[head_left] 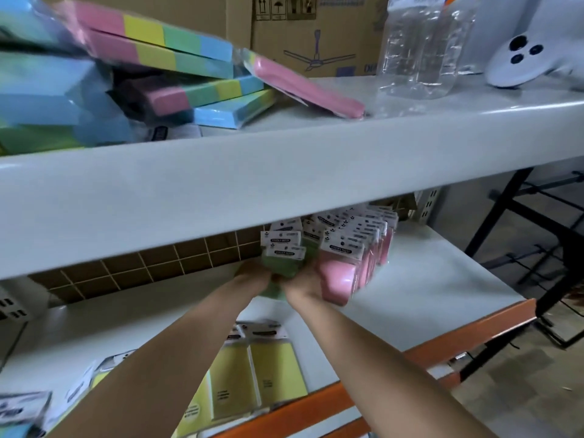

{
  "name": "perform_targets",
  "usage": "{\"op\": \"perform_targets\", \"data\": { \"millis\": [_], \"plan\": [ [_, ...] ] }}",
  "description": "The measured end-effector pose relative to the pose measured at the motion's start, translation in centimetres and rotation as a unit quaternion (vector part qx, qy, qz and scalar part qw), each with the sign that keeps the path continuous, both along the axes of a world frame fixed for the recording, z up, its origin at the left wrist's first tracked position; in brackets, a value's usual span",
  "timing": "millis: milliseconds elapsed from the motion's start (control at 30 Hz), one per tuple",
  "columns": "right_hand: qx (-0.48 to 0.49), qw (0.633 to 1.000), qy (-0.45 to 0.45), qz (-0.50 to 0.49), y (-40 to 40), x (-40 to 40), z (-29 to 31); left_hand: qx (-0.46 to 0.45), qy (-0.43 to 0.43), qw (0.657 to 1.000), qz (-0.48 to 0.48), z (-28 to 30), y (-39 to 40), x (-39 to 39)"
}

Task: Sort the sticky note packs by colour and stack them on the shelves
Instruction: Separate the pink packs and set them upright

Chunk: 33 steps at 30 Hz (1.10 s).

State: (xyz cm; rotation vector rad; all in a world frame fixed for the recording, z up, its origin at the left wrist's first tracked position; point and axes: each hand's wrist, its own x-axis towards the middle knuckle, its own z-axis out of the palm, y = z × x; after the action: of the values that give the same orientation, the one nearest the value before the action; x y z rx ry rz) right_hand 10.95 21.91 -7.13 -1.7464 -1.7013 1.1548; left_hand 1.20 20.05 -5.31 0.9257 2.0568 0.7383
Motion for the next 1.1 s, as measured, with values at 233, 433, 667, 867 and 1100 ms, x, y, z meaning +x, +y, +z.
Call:
{"op": "perform_targets", "data": {
  "millis": [233,433,667,867,1100],
  "plan": [
    [-0.025,0.999,0.022,-0.017,-0.4,0.6,-0.3,-0.022,-0.009,0.999,0.042,-0.4,-0.4,-0.3],
    [-0.016,0.993,0.108,-0.042,-1.9,2.5,0.6,-0.036,0.007,0.999,0.031,0.3,-0.7,0.2],
    [0.003,0.993,0.107,-0.049,-3.0,6.0,1.1,-0.057,0.119,0.991,-0.01,-0.8,1.3,-0.1],
    [0.013,0.996,0.076,-0.046,-3.1,8.5,0.9,-0.1,0.199,0.975,-0.024,-2.1,1.9,0.2],
    [0.015,0.994,0.097,-0.043,-3.5,9.0,1.5,0.012,0.091,0.996,-0.006,-0.4,0.3,1.1]
  ]
}}
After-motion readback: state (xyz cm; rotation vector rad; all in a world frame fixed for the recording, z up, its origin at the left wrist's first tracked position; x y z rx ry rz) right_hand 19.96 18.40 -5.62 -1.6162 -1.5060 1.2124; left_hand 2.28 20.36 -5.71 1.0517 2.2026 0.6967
